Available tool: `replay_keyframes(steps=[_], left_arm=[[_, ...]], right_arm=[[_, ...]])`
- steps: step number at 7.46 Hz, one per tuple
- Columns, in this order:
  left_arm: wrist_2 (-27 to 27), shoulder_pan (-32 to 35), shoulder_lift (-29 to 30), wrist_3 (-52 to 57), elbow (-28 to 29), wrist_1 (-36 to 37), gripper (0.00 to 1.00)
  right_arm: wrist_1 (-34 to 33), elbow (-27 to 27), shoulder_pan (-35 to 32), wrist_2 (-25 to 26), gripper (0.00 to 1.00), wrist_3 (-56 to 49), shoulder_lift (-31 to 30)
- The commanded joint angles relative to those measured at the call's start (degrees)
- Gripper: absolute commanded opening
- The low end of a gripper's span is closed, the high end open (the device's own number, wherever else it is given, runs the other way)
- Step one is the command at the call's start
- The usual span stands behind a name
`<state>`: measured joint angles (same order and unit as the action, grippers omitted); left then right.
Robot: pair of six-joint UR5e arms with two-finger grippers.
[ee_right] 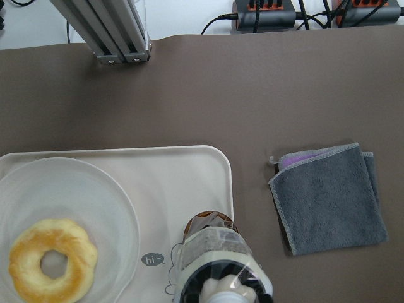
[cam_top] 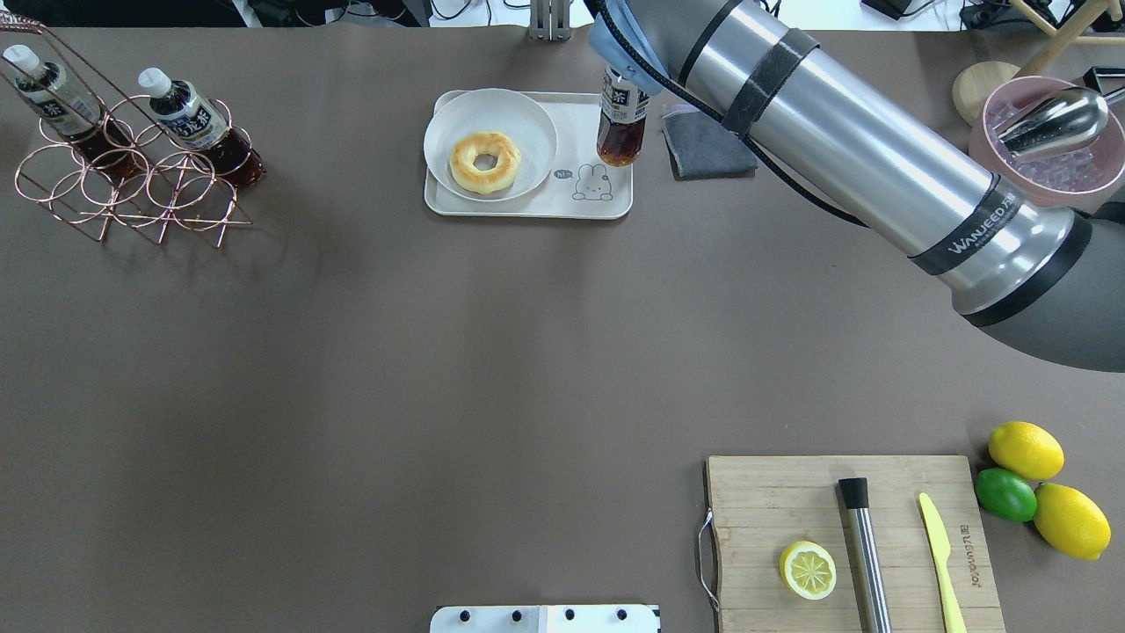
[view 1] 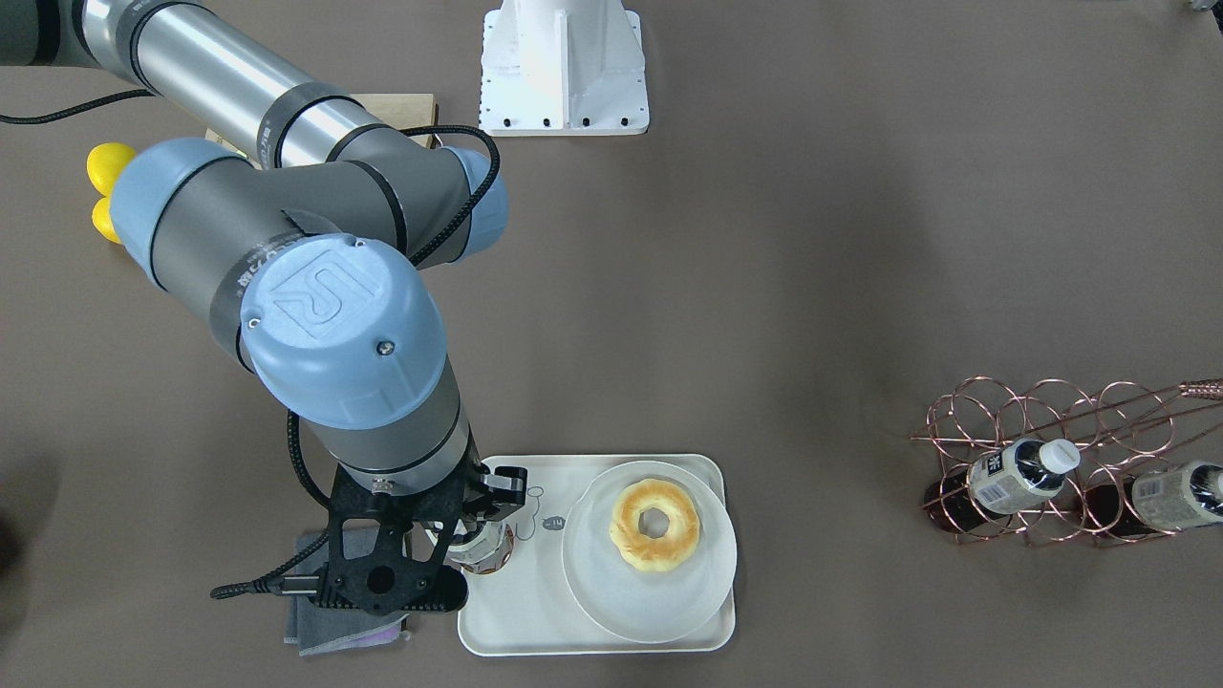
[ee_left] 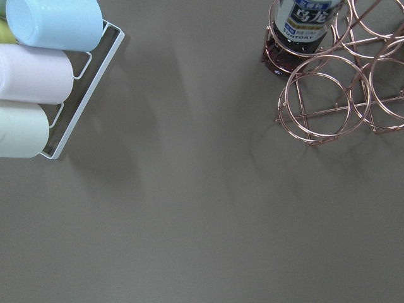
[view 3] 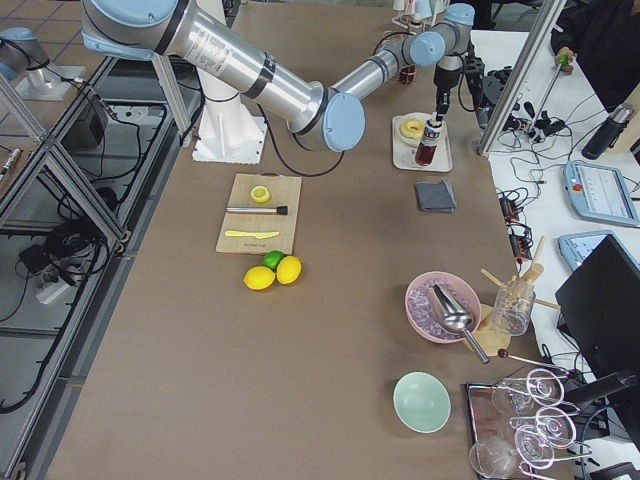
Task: Place tea on tray
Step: 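Lift the bottle with the right gripper and lower it onto the tray, then open the right gripper and withdraw it toward the ice bowl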
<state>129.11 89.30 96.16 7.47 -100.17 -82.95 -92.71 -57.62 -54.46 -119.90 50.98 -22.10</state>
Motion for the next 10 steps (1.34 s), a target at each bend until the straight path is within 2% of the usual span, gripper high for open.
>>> replay_keyframes(steps=[1,4,5,6,8,9,10], left_arm=[[0.00,0.00,1.22,0.00,1.12,-0.02,0.97],[0.00,-0.09,1.40,0.00,1.47,-0.02,0.97],[0.00,0.00,1.40,0.00,1.47,-0.02,0.97],[0.00,0.00,1.40,0.00,1.47,-0.02,0.97],[0.00,-0.09,1.49,0.00,1.47,-0.02,0.97],[0.00,-0.09,1.49,0.00,1.38,0.07,0.97],[0.00,0.00,1.40,0.00,1.29,0.07,0.97]], right_arm=[[2.53,1.54,1.37,0.37,0.00,0.44,0.48],[2.62,1.80,2.34,1.51,0.00,0.36,0.84],[2.62,1.80,2.43,2.04,0.12,0.35,0.84],[2.62,1.80,2.69,3.26,0.99,0.35,0.75],[2.62,1.37,2.78,3.97,1.00,0.79,0.84],[1.92,-0.98,1.56,2.23,1.00,0.71,0.57],[-2.87,-6.49,-0.28,-2.57,1.00,0.36,-1.52]])
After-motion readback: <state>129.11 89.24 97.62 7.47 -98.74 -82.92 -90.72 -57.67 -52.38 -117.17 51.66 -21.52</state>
